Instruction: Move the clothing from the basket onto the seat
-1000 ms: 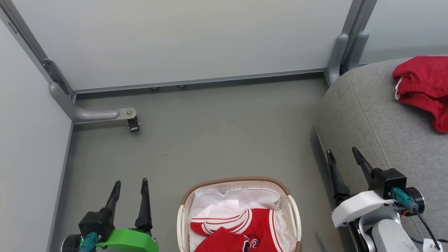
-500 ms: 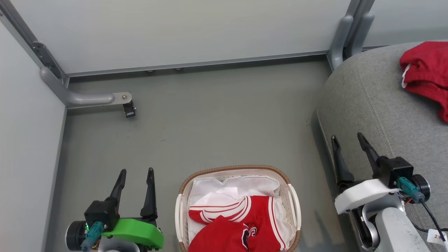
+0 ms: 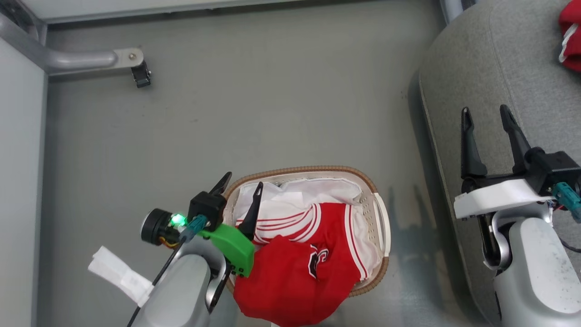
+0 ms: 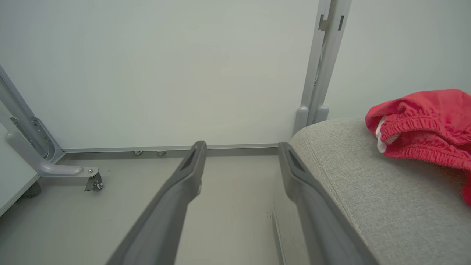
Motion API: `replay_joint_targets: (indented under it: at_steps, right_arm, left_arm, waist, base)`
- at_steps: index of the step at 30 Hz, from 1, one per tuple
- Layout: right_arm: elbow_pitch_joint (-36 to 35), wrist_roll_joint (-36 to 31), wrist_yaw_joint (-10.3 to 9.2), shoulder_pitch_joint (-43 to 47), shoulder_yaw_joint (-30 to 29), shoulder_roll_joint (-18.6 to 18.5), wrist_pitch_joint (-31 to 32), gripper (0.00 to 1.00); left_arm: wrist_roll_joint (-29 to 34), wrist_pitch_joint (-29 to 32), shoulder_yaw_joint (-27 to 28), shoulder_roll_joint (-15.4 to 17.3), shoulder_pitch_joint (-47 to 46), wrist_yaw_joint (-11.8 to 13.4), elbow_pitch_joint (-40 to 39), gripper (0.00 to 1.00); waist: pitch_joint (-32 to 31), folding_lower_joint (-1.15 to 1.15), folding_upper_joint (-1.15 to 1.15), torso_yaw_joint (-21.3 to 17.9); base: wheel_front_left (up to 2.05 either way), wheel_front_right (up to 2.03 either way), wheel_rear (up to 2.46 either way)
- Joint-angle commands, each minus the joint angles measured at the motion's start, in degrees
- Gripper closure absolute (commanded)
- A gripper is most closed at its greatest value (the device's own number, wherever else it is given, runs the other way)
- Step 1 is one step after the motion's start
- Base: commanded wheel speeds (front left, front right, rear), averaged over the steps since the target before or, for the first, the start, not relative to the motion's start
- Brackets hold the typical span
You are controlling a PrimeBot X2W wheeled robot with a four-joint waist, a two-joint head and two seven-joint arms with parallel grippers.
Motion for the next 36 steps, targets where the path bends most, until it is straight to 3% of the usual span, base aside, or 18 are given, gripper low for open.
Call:
replay_joint_targets:
  at_steps: [1,9,15,25,35,36]
  right_arm:
    - [-0.9,0.2,-0.08,-1.6,0.1,-0.2,-0.3,0.0]
    - [-3.3,3.6,-0.08,-7.6,2.1,-0.2,-0.2,0.0]
    - [-4.4,6.5,-0.08,-11.0,3.7,-0.2,-0.2,0.0]
    - [-6.2,10.0,-0.08,-14.3,5.2,-0.1,-0.2,0.0]
    - [-7.2,11.7,-0.08,-15.1,6.6,-0.2,-0.2,0.0]
    - [-7.2,11.8,-0.08,-15.0,6.6,-0.2,-0.2,0.0]
  left_arm:
    - [-0.5,0.3,-1.5,0.2,-3.2,-0.2,2.1,0.0]
    - [-2.8,4.0,-16.4,0.3,-13.1,-0.3,13.1,0.0]
    - [-5.5,6.6,-24.0,0.4,-18.5,-0.3,17.5,0.0]
    - [-6.2,6.9,-28.2,0.4,-25.4,-0.3,26.2,0.0]
    - [-7.2,7.3,-29.5,0.3,-27.9,-0.1,31.7,0.0]
    - [-7.3,7.3,-29.6,0.3,-27.9,-0.1,31.9,0.04]
  waist:
    - [8.9,0.0,0.69,-2.3]
    - [19.8,0.0,0.69,-6.9]
    - [26.8,0.0,0.69,-10.4]
    - [34.1,0.0,0.69,-15.1]
    - [35.7,0.0,0.69,-17.1]
    - [35.7,0.0,0.69,-17.2]
  base:
    - [0.0,0.0,0.0]
    - [0.0,0.0,0.0]
    - [0.0,0.0,0.0]
    - [0.0,0.0,0.0]
    - [0.0,0.0,0.0]
    - [0.0,0.0,0.0]
